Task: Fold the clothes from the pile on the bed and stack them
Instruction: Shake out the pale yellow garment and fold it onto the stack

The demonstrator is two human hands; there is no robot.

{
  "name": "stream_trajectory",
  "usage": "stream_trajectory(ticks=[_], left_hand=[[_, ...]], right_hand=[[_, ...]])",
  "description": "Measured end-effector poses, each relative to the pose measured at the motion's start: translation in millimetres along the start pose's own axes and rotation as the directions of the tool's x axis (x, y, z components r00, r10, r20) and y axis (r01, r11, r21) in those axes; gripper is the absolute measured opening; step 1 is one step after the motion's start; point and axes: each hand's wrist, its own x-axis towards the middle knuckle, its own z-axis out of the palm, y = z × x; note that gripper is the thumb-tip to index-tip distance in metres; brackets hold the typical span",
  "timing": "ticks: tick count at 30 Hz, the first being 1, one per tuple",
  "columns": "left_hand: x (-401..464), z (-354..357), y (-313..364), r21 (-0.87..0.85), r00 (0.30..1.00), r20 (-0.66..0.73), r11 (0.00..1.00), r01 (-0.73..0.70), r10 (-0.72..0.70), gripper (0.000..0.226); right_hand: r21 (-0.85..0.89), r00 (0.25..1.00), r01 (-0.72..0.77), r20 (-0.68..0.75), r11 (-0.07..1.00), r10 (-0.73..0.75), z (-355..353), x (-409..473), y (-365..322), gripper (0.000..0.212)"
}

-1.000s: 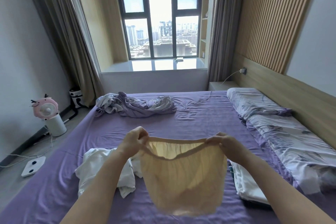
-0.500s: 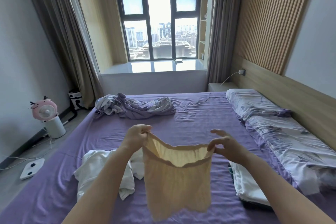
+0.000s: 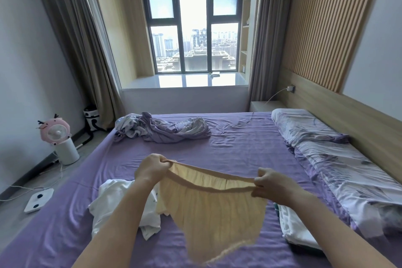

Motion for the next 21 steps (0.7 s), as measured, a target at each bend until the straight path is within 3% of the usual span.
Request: stream_trajectory(ticks=[2, 5, 7, 9, 10, 13, 16, 18, 21], left_hand=[[-1.4, -5.5, 0.9, 0.003, 1.000, 0.016, 1.000, -0.023, 0.023, 0.025], [-3.1, -10.1, 3.0, -0.037, 0.977, 0.161, 0.991, -0.132, 0.136, 0.030], [-6.5, -11.3, 2.2, -0.159, 0.914, 0.363, 0.978, -0.133, 0.184, 0.018], [-10.9, -10.7, 0.2, -0.238, 0.834, 0.507, 0.965, -0.109, 0.219, 0.013], [-11.5, -8.8, -1.7, -0.260, 0.828, 0.511, 0.960, -0.106, 0.230, 0.018], [-9.3, -2.0, -0.8, -0.316, 0.921, 0.307, 0.939, -0.139, 0.240, 0.032], [-9.7, -0.4, 2.0, -0.397, 0.991, 0.010, 0.910, -0.115, 0.130, 0.031], [-11.7, -2.0, 3.4, -0.491, 0.998, -0.062, 0.870, -0.055, 0.028, 0.023], [-8.7, 1.0, -2.0, -0.549, 0.996, -0.083, 0.835, -0.031, -0.017, 0.033]], right_hand=[[0.264, 0.996, -0.007, -0.088, 0.964, 0.032, 1.8, 0.1, 4.8, 0.029], [0.698, 0.980, -0.057, -0.097, 0.714, 0.173, 0.7, -0.1, 8.2, 0.009], [0.803, 0.970, -0.090, -0.064, 0.589, 0.234, -3.6, -0.7, 7.2, 0.025], [0.794, 0.964, -0.091, -0.082, 0.601, 0.255, -7.4, 0.7, 9.8, 0.042], [0.766, 0.963, -0.078, -0.108, 0.639, 0.247, -8.7, 1.6, 11.4, 0.043], [0.638, 0.964, -0.028, -0.185, 0.770, 0.188, -6.6, 4.6, 15.2, 0.035], [0.665, 0.944, -0.021, -0.233, 0.747, 0.234, -3.8, 3.3, 14.0, 0.037], [0.703, 0.946, -0.023, -0.215, 0.711, 0.243, -5.2, 0.9, 15.0, 0.038], [0.748, 0.971, -0.064, -0.106, 0.660, 0.214, -10.6, -5.3, 17.7, 0.023]])
